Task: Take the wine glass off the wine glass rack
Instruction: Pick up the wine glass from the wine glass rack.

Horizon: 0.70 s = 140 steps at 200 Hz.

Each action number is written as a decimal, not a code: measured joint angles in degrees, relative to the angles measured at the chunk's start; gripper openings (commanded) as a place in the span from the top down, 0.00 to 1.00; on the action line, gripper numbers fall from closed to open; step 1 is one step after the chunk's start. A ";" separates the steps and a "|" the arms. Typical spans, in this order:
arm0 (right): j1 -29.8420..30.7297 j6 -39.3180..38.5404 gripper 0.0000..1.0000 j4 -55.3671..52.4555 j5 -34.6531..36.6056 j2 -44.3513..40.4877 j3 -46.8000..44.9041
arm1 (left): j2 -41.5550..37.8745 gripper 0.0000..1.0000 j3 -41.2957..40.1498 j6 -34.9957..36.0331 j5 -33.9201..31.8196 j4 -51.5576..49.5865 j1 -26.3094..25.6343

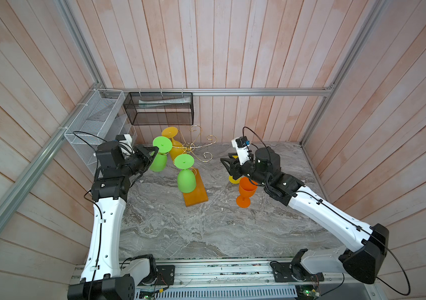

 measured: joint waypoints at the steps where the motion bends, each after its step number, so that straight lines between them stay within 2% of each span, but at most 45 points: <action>1: 0.00 0.00 0.57 0.00 0.04 0.00 0.00 | 0.13 1.00 0.02 -0.02 0.00 0.11 0.00; 62: 0.00 0.00 0.57 -0.02 0.37 -0.02 0.00 | 2.91 1.00 1.07 -0.61 0.59 2.08 -1.16; 96: 0.00 0.00 0.57 -0.02 0.52 -0.02 0.00 | 2.80 1.00 1.42 -0.61 0.66 2.69 -3.30; 140: 0.00 0.02 0.57 -0.02 0.55 -0.31 -0.02 | 0.15 1.00 0.26 -0.66 1.18 2.86 -3.56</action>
